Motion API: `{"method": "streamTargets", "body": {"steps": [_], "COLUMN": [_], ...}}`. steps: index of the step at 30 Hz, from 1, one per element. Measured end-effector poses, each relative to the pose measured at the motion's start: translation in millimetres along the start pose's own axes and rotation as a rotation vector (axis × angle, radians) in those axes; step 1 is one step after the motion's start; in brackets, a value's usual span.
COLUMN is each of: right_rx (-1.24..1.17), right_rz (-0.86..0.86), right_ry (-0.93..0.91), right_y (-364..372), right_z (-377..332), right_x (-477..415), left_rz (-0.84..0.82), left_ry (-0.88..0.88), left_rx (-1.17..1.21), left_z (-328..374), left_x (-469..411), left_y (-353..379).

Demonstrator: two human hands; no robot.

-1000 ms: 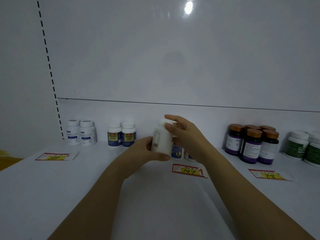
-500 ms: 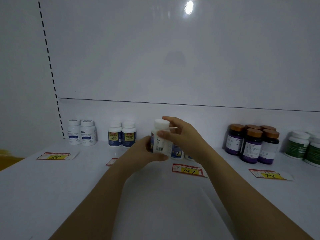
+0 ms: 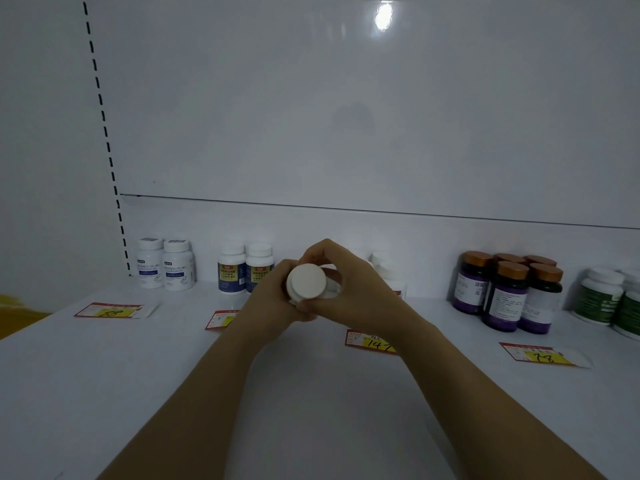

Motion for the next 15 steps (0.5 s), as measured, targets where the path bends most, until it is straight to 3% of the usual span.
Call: {"method": "streamTargets", "body": {"steps": [9, 15], "right_rx": [-0.137, -0.195], "right_rz": [0.021, 0.121], "right_ry": [0.035, 0.211], "right_y": [-2, -12], "right_z": [9, 28], "right_x": [0, 2], "left_rz": [-0.102, -0.153], "left_ry": [-0.14, -0.189], "left_rx": [0.121, 0.266], "left_z": [-15, -16], "left_x": [1, 2], "left_y": [7, 11]}}
Point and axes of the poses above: each hand's wrist, its own x-axis away from the middle knuckle, its own y-axis out of the palm, z = x × y, the point moved 8 cm from there along -x, towards the middle knuckle, and after that the axes turned 10 degrees about -z, right-handed, at the moved point
